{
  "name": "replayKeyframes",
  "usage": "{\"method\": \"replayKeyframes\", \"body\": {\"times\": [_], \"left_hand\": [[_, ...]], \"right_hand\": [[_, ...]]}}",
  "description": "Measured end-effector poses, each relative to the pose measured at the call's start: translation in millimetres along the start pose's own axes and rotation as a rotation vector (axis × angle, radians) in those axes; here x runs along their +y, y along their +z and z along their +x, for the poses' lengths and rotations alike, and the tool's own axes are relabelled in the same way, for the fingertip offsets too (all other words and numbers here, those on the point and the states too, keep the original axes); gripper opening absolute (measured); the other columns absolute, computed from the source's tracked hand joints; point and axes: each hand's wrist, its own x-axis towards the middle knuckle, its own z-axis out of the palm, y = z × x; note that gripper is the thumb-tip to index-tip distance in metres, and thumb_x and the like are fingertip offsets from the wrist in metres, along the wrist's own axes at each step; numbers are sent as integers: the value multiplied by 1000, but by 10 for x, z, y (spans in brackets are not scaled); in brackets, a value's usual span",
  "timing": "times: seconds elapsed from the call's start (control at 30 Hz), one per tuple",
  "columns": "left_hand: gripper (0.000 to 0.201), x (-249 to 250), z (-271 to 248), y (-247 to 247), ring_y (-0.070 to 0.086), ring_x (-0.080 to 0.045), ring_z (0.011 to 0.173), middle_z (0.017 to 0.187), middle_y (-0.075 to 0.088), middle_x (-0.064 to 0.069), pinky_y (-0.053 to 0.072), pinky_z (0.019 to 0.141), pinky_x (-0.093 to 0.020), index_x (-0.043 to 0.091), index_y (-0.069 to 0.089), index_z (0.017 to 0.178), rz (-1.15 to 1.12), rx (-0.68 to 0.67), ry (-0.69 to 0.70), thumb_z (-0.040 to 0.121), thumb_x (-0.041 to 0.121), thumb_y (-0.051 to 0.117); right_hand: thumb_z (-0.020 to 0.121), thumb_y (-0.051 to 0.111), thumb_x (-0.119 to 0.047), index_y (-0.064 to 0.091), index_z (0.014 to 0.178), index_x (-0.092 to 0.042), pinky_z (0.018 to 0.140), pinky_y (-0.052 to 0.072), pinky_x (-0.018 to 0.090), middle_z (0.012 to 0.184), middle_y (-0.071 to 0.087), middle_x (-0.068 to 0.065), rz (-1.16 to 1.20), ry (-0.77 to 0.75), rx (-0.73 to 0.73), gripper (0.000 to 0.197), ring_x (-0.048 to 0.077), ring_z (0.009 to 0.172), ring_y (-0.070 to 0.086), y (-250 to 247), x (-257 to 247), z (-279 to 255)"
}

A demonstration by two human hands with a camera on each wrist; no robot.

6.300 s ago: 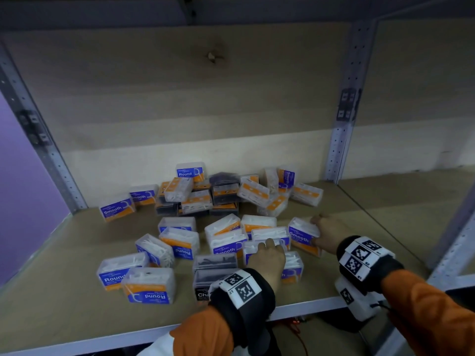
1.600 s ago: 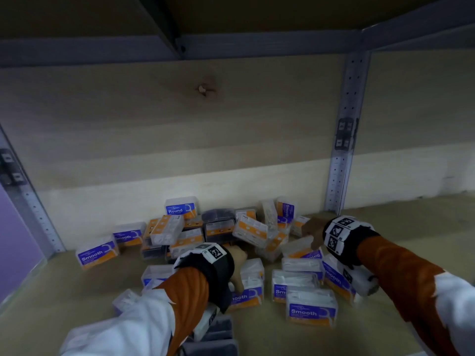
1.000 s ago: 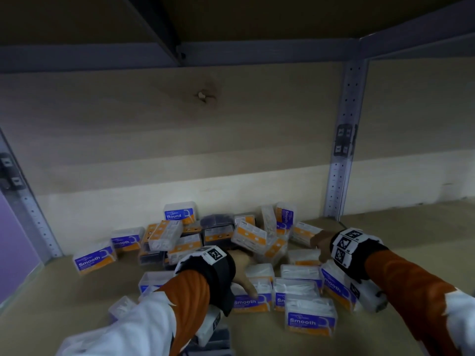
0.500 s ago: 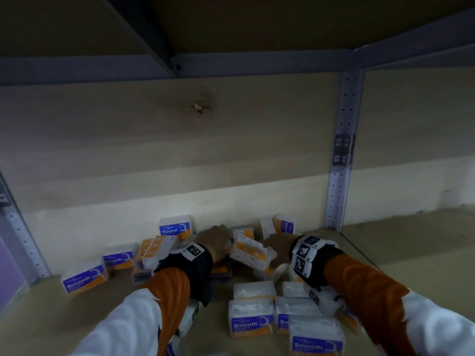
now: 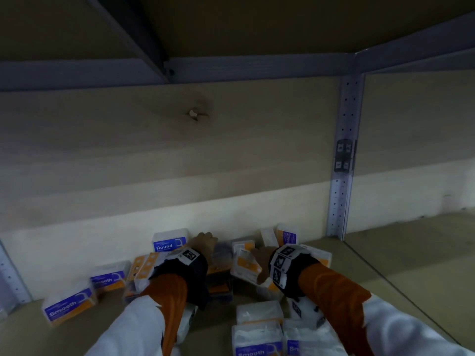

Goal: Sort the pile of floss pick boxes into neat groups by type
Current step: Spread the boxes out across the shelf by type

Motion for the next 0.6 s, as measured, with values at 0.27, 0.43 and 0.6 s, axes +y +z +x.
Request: {"method": "replayKeyframes", "body": {"times": [0.27,0.43,0.6], "left_hand": [[54,43,83,-13,34,-29,136,146,32,-15,32,110,-33,5,32,142,44,-23,-11,94,15,53],[46,12,124,5,38,-28,131,141,37,-15,34,106,-32,3,42,133,11,-7,-20,92,21,56],[52,-76,125,17,42,-28,126,137,40,-14,36,101,-32,5,43,130,-62,13,-27,88,30,59]], "right_hand": [[89,62,-34,0,151,-2,115,24,37,157,16,17,35,-4,-58,92,31,144,22,-147,-49,-262],[88,64,-30,34,143,0,108,36,40,146,39,18,71,-16,-107,70,32,134,39,-312,16,-560],[94,53,-32,42,139,0,108,31,31,146,40,14,124,35,-125,56,28,135,36,-276,185,-617]]}}
